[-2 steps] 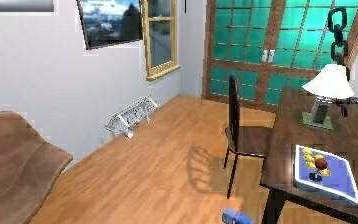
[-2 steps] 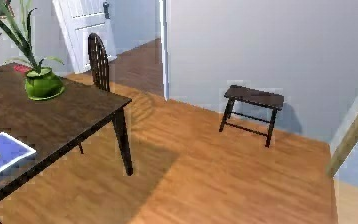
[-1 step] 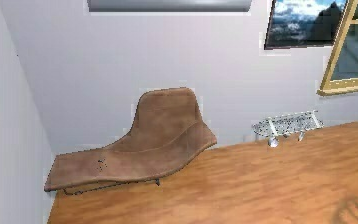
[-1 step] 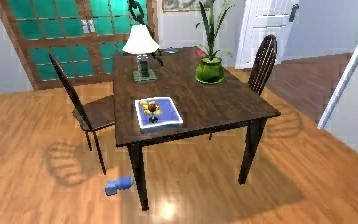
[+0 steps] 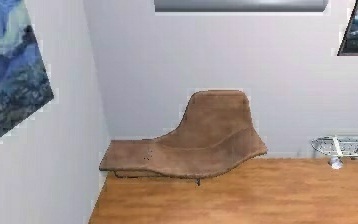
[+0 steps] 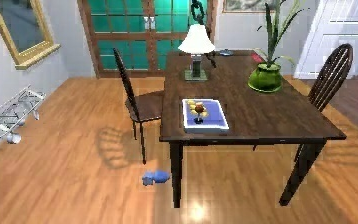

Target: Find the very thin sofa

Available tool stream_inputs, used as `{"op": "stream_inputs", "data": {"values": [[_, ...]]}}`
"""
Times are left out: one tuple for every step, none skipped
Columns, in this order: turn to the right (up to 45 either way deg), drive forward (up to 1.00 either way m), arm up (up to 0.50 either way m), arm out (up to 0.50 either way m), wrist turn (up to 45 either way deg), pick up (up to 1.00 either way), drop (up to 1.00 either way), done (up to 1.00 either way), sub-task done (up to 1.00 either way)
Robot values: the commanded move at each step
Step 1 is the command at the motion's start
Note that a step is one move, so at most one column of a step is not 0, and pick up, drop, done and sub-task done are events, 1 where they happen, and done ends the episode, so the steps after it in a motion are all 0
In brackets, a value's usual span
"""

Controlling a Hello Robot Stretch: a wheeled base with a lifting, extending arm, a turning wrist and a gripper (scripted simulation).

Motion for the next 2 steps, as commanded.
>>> {"op": "stream_inputs", "data": {"values": [[0.0,0.55,0.0,0.0,0.0,0.0,0.0,0.0,0.0],[0.0,0.0,0.0,0.0,0.0,0.0,0.0,1.0,0.0]]}}
